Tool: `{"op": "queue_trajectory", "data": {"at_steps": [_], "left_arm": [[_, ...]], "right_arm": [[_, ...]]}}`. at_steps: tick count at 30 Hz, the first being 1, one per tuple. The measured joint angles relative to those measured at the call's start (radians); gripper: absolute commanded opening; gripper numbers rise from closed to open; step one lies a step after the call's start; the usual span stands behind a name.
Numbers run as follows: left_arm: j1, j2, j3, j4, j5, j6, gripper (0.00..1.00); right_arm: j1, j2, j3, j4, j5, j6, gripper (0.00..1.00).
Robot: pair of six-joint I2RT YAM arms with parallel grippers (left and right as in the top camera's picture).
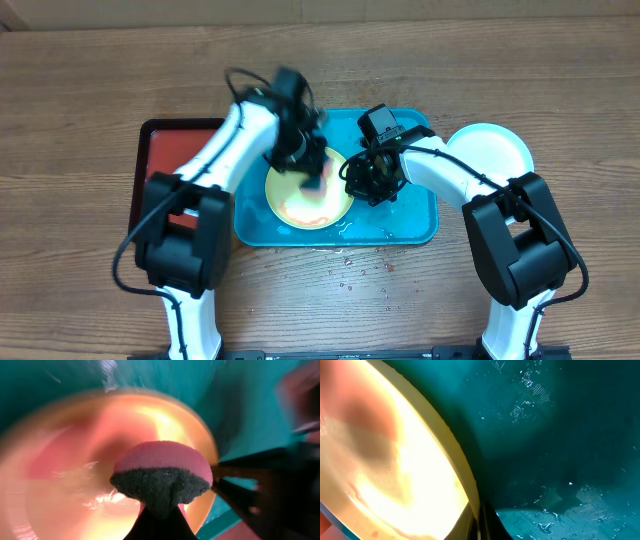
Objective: Clean dirty plates on tray and stack at the side
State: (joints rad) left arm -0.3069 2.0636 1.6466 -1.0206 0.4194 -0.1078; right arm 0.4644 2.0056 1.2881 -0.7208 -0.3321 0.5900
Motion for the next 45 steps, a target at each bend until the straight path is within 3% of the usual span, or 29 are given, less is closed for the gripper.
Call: {"op": "queue_trajectory", "data": {"at_steps": [7,13,24,36,45], "left_arm": [[0.126,-0.001,0.220,-0.114,0.011,0.007,0.04],[0.123,-0.001,0.220,-0.163,-0.020,0.007,0.04],[0.117,-0.001,0.210,-0.161,-0.073,0.006,0.04],[0.117,-0.001,0.210,-0.162,-0.083,0.005,0.04],[0.117,-0.001,0.210,-0.162,-0.083,0.003,0.04]], "right_arm": [[0.000,-0.006,0.000,-0.008,0.005,-0.016,0.04],[0.000,-0.082,-0.019,-0.083,0.101,-0.044,0.04],[0.005,-0.364,-0.021,-0.238,0.465,-0.060,0.04],[0.008,-0.528,-0.021,-0.279,0.699,-0.065,0.04],[0.008,-0.551,-0.021,-0.317,0.826,-0.066,0.04]]}}
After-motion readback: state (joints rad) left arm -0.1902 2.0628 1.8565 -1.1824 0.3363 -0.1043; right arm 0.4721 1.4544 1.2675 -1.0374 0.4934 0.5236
